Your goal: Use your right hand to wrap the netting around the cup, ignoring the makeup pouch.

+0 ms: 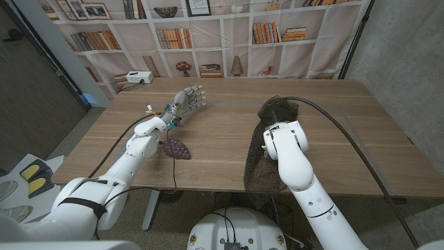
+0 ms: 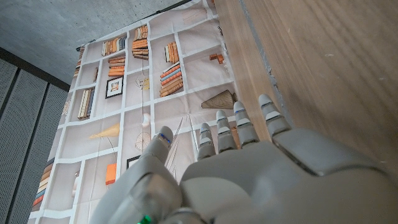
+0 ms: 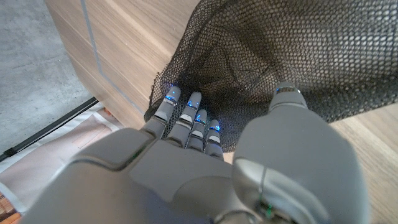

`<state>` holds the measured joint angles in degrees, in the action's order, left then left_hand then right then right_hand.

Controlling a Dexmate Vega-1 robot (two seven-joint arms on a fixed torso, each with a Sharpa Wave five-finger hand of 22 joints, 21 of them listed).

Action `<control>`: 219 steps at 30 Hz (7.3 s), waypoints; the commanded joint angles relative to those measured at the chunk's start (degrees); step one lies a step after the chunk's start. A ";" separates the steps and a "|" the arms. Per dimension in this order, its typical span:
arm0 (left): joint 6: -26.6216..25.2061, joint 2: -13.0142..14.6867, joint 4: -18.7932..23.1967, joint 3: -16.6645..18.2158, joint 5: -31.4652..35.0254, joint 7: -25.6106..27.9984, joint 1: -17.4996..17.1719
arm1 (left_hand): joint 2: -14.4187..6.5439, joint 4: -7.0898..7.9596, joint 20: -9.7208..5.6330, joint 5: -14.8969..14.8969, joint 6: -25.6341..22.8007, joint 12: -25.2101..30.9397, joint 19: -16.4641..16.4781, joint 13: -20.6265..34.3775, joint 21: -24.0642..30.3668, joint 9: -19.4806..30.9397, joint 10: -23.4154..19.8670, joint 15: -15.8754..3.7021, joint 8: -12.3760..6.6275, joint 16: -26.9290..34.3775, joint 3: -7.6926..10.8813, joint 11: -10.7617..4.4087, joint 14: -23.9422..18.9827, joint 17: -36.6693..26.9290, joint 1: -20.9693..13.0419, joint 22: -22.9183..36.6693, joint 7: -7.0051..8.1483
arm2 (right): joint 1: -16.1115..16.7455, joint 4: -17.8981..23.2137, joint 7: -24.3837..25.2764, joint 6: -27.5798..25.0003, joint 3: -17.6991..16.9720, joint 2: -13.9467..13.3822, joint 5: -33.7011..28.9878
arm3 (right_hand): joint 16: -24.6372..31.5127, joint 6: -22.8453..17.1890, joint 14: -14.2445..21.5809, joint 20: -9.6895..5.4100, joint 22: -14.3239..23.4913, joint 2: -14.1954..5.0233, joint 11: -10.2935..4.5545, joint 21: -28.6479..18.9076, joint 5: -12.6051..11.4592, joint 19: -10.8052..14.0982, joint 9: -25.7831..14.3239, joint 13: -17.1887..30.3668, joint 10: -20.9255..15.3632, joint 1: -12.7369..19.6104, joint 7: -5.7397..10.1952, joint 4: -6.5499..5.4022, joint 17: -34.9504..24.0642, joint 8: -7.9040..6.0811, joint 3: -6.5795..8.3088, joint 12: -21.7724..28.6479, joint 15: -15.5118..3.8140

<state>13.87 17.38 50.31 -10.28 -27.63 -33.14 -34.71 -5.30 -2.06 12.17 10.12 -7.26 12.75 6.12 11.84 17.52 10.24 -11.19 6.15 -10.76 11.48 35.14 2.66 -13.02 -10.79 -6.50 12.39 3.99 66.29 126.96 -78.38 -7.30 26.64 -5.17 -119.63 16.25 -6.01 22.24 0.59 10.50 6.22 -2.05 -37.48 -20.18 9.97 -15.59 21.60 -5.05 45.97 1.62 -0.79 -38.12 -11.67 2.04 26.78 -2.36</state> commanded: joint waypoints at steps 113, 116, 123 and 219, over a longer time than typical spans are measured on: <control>-0.08 1.29 3.09 3.41 -2.13 1.78 -3.90 | 0.06 -0.16 0.16 -0.29 -0.31 -0.08 0.07 0.19 -0.45 0.19 -0.43 -0.03 -0.10 -0.14 0.52 0.36 -0.04 -0.19 0.59 0.09 0.18 | -11.08 -21.12 89.35 -27.47 3.95 -19.31 41.61 | 29.44 -39.21 44.56 -10.86 0.54 -13.67 -4.43 -26.80 1.55 23.02 -19.72 12.27 -44.46 32.92 2.21 6.69 -23.99 -38.93 -4.09 23.61 -10.55; -0.19 1.39 3.37 3.46 -2.26 1.91 -4.14 | 0.06 -0.18 0.16 -0.29 -0.28 -0.07 0.08 0.19 -0.45 0.19 -0.46 -0.02 -0.09 -0.15 0.54 0.03 0.00 -0.19 0.58 0.09 0.15 | -12.75 -23.09 90.36 -27.93 4.49 -19.27 42.87 | 29.13 -39.27 44.68 -10.94 0.49 -13.67 -4.42 -26.96 1.57 22.99 -19.73 12.23 -44.54 32.93 2.16 6.64 -24.04 -39.01 -4.14 23.51 -10.55; -0.71 1.82 4.88 3.75 -2.55 2.79 -5.27 | 0.08 -0.20 0.16 -0.29 -0.32 -0.09 0.07 0.19 -0.46 0.19 -0.40 0.15 -0.10 -0.14 0.54 0.12 -0.04 -0.19 0.59 0.09 0.13 | -17.58 -28.98 91.32 -28.01 7.28 -19.37 45.19 | 27.84 -39.23 45.11 -11.01 0.35 -13.73 -4.41 -27.49 1.64 22.77 -19.49 12.59 -44.35 33.09 2.18 6.52 -23.85 -39.04 -4.28 23.31 -10.57; -2.74 3.46 18.64 3.89 -3.11 12.15 -13.17 | 0.07 -0.40 0.17 -0.29 -0.11 -1.33 -0.11 0.08 -0.68 0.16 3.18 -0.01 0.01 -1.03 0.80 -0.56 2.91 -0.20 0.71 0.06 0.61 | -20.17 -25.43 103.58 -13.95 0.97 -22.79 95.32 | -4.49 -21.25 4.96 2.83 -0.85 -13.12 3.99 -8.22 8.27 10.03 3.93 -7.27 -15.89 6.85 1.14 -6.72 11.46 -6.69 9.54 -14.03 -3.11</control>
<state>10.10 20.86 68.33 -6.84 -30.79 -21.68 -47.40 -5.08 -2.37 12.17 10.12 -7.26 11.71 6.12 11.84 17.08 10.24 -9.00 5.98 -10.76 10.85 35.45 2.32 -11.28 -10.79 -6.28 12.39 3.99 41.10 94.74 24.66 -33.89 33.71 -25.21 -38.86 12.12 -27.72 28.14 2.52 9.52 -7.28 0.96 -46.64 -13.14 20.12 -11.45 14.59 -21.83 56.05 3.23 -6.10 -27.41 -19.22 12.23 13.52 -2.68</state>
